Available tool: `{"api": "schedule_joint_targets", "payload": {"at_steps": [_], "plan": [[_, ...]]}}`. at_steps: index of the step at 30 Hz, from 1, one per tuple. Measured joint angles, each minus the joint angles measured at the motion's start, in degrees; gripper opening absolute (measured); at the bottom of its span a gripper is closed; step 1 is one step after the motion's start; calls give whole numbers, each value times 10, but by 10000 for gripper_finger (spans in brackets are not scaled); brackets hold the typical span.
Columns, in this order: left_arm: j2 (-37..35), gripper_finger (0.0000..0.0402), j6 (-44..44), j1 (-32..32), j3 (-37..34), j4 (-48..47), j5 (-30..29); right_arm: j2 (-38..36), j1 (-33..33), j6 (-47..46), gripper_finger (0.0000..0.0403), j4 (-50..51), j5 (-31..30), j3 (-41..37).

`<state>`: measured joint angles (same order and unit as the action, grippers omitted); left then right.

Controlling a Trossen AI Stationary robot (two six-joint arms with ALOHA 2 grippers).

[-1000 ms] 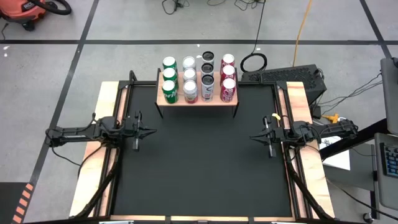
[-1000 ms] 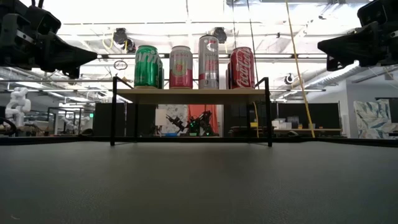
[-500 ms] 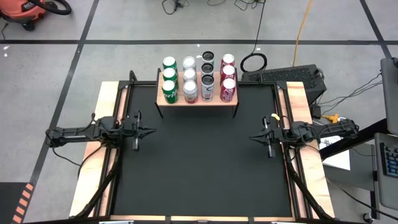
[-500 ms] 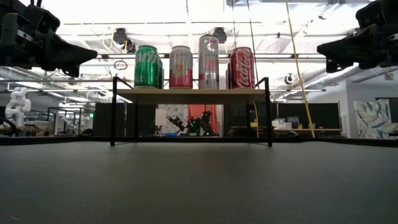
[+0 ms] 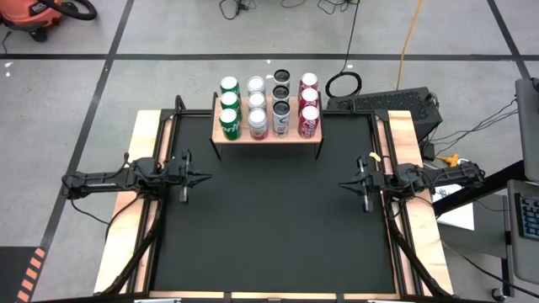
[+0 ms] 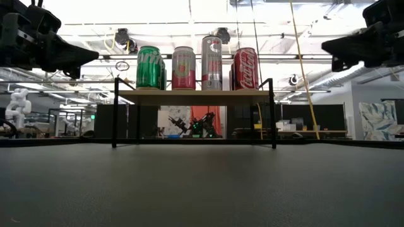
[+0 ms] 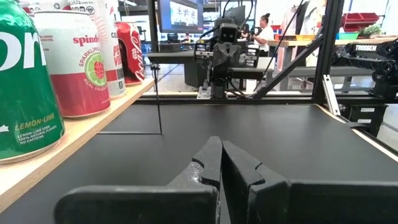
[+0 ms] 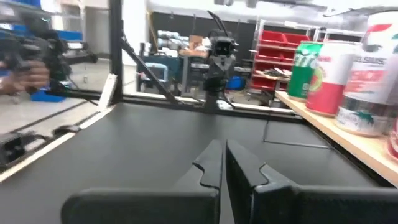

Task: Place canned beverage on shelf
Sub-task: Return to Home Position

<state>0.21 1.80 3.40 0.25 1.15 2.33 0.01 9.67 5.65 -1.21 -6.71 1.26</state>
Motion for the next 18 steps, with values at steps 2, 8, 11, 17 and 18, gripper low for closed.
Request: {"api": "schedule_joint_targets", "payload": {"at_steps": [2, 8, 11, 17, 18], "plan": [[0, 11, 0, 0, 0, 0, 0, 0, 0, 4, 0, 4, 31, 0], [0, 11, 0, 0, 0, 0, 0, 1, 0, 13, 0, 6, 40, 0], [0, 11, 2, 0, 0, 0, 0, 1, 0, 21, 0, 6, 39, -1], [0, 11, 2, 0, 0, 0, -1, 1, -11, 32, 0, -2, 23, -4], [0, 11, 2, 0, 0, 0, -2, 1, -15, 32, 0, -2, 23, -4]]}}
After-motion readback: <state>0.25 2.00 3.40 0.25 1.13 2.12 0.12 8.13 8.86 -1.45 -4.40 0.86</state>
